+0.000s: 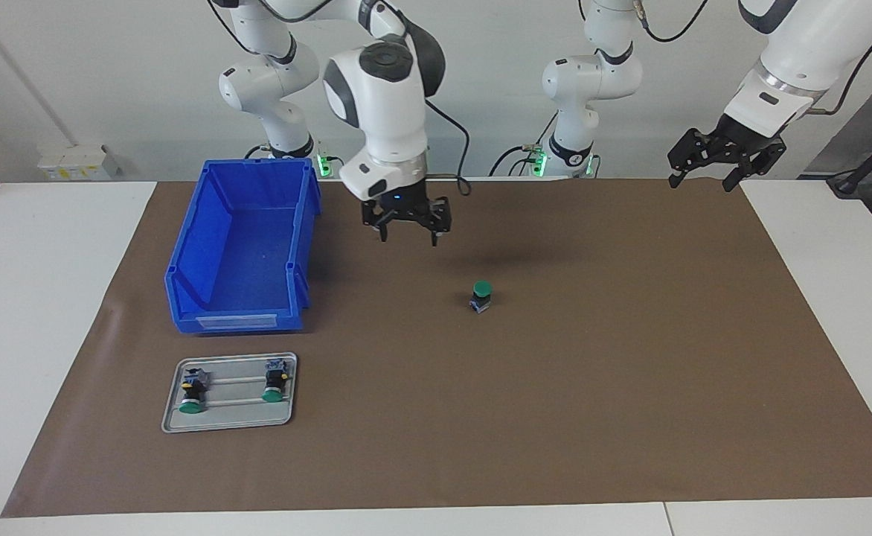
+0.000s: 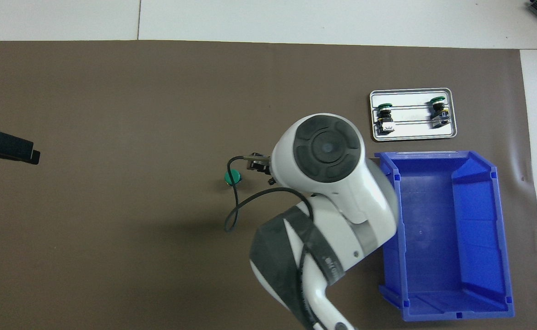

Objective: Place and press button with both arms
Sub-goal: 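Reach the right gripper to the button and grasp it, then carry the button with the right gripper into the blue bin and release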

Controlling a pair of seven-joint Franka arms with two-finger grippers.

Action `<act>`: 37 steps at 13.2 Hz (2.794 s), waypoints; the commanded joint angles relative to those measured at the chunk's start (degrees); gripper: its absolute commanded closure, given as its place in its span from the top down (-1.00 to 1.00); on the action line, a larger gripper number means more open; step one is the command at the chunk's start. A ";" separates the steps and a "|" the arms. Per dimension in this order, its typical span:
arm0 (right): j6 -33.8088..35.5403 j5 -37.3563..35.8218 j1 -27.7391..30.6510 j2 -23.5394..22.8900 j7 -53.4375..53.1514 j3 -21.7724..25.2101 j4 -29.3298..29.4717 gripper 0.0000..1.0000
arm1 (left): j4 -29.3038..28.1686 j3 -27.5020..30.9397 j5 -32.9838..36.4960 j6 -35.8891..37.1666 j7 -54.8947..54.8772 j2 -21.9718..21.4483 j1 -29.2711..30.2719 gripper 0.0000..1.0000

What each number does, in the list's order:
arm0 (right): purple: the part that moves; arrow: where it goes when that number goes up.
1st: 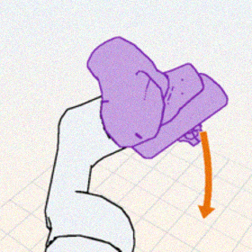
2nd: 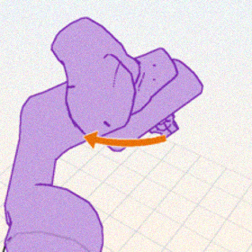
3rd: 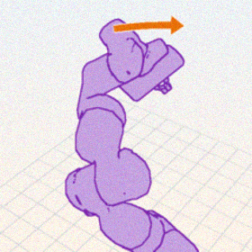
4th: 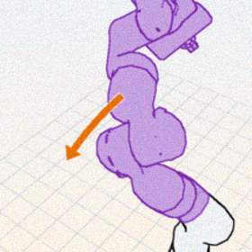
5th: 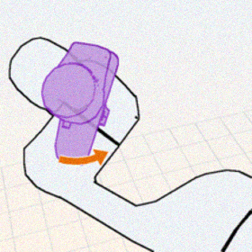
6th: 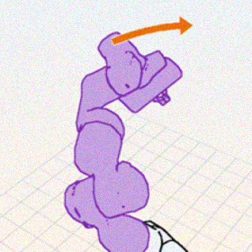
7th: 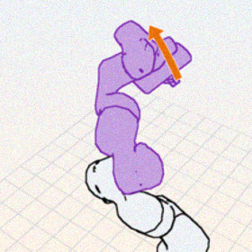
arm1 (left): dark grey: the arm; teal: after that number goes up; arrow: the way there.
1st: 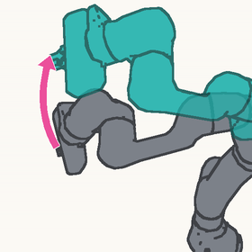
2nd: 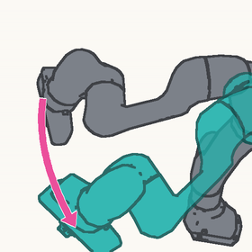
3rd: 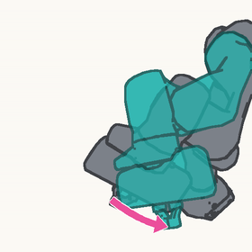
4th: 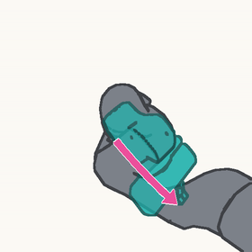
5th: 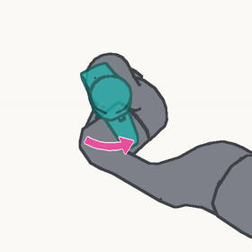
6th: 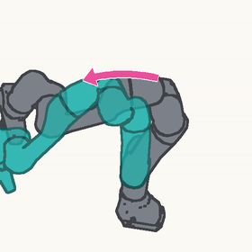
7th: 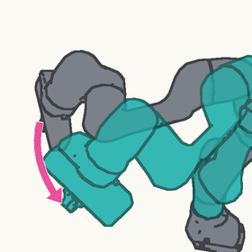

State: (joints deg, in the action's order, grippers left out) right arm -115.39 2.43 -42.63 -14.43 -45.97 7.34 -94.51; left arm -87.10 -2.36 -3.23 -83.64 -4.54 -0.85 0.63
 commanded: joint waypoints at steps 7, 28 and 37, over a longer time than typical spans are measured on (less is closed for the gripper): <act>-14.95 -5.42 -6.15 -17.03 -6.24 0.48 5.57 1.00 | 0.00 -0.01 2.44 -0.48 -0.12 -0.65 0.16 1.00; -9.17 -5.77 1.92 -8.70 -0.12 1.27 4.42 -1.00 | -1.49 -0.01 2.36 -0.30 0.06 -1.61 0.86 1.00; 1.74 -7.44 25.28 9.39 40.47 1.01 -6.35 -1.00 | -1.49 -0.01 2.36 -0.30 0.06 -1.61 0.86 1.00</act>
State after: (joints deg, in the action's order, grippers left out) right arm -113.55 -4.75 -22.55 -11.81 -13.56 9.43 -92.49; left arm -86.98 -2.07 -1.70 -83.63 -4.54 -0.95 1.10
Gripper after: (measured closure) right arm 0.577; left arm 0.000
